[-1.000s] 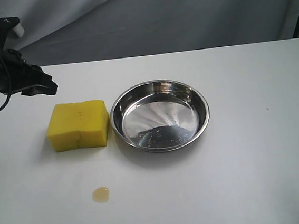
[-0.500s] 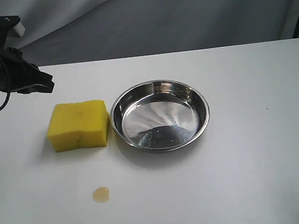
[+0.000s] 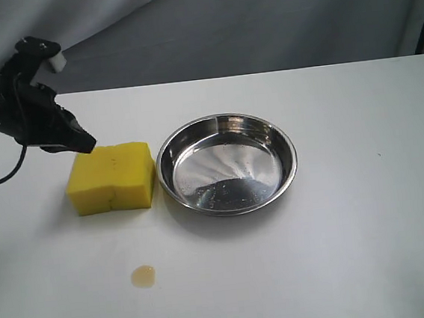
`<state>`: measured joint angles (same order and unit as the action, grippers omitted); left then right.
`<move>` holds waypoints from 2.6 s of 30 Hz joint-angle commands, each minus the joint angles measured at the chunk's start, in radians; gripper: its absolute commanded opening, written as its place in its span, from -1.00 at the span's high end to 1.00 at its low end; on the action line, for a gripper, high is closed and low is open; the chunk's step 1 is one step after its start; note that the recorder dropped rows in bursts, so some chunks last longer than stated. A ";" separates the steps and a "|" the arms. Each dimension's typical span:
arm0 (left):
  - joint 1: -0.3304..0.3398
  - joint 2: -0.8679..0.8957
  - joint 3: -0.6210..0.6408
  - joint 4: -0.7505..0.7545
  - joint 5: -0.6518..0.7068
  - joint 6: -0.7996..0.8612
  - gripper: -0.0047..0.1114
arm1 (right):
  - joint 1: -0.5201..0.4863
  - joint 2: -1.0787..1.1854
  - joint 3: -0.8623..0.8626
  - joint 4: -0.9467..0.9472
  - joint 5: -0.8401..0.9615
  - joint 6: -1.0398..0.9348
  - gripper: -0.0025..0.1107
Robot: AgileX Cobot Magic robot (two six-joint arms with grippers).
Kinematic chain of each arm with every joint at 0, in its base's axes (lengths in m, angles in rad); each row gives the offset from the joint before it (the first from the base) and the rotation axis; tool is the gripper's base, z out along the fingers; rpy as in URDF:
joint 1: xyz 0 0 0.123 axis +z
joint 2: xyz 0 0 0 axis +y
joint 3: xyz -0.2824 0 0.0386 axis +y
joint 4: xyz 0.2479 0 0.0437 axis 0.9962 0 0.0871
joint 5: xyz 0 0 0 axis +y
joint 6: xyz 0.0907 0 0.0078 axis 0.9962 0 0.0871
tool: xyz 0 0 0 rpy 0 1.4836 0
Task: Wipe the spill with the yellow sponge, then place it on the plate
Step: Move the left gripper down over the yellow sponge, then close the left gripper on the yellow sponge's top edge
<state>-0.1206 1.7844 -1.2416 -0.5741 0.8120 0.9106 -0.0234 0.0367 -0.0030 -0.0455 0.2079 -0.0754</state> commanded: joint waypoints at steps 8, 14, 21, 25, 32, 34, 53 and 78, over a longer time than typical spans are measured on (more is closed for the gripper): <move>-0.013 0.110 -0.005 0.076 -0.207 -0.101 -0.46 | 0.003 0.004 0.003 0.007 -0.008 0.002 0.96; -0.013 0.219 -0.005 0.050 -0.281 -0.099 -0.42 | 0.003 0.004 0.003 0.007 -0.008 0.002 0.96; -0.013 0.292 -0.005 0.013 -0.267 -0.089 0.07 | 0.003 0.004 0.003 0.007 -0.008 0.002 0.96; -0.013 0.268 -0.005 0.052 -0.255 -0.091 0.75 | 0.003 0.004 0.003 0.007 -0.008 0.002 0.96; -0.012 0.176 -0.005 0.567 -0.057 -0.417 0.92 | 0.003 0.004 0.003 0.007 -0.008 0.002 0.96; -0.020 0.153 -0.005 0.675 0.042 -0.474 0.92 | 0.003 0.004 0.003 0.007 -0.008 0.002 0.96; -0.639 0.116 0.237 0.596 -0.005 -0.511 0.92 | 0.003 0.004 0.003 0.007 -0.008 0.002 0.96; -0.388 0.159 0.351 0.954 -0.010 -0.771 0.92 | 0.003 0.004 0.003 0.007 -0.008 0.002 0.96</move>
<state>-0.4593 1.9044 -0.9207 0.4841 0.7796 0.0612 -0.0234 0.0367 -0.0030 -0.0455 0.2079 -0.0754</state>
